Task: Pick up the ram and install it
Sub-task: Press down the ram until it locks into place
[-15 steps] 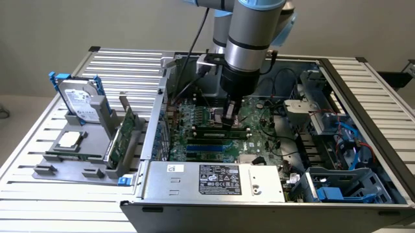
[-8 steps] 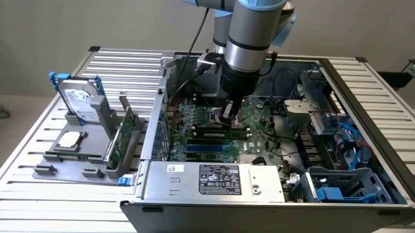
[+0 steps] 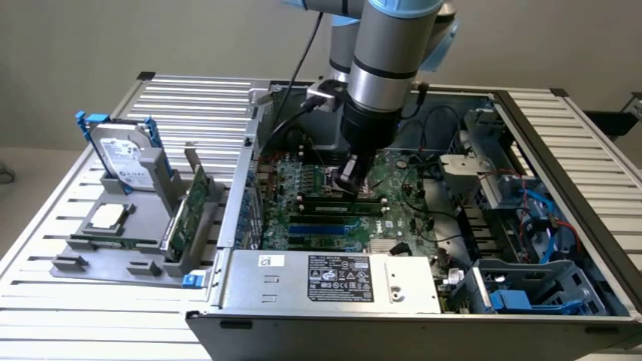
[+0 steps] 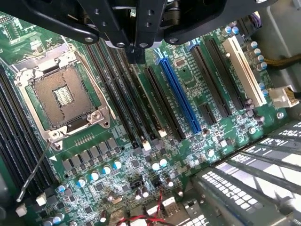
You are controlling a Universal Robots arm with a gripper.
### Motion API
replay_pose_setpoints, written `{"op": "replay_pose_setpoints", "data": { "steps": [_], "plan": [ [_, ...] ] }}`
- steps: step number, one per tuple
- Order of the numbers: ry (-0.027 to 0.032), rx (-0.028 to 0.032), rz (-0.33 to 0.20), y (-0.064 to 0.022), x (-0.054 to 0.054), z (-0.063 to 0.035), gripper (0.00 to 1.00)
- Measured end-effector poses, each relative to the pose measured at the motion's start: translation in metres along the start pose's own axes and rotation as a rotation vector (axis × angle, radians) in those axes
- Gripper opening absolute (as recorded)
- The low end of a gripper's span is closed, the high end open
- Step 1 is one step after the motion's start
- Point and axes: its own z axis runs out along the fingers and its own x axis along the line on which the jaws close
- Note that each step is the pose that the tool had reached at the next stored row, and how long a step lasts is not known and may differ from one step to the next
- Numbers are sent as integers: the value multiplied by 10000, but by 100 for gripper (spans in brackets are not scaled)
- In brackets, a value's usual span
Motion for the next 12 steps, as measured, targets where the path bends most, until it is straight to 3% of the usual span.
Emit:
{"op": "replay_pose_setpoints", "data": {
  "steps": [3, 10, 12],
  "plan": [
    [-27, 4, 342, 0, 0, 1, 11],
    [-97, 158, 1002, 0, 0, 1, 11],
    [-114, 166, 1219, 0, 0, 0, 11]
  ]
}}
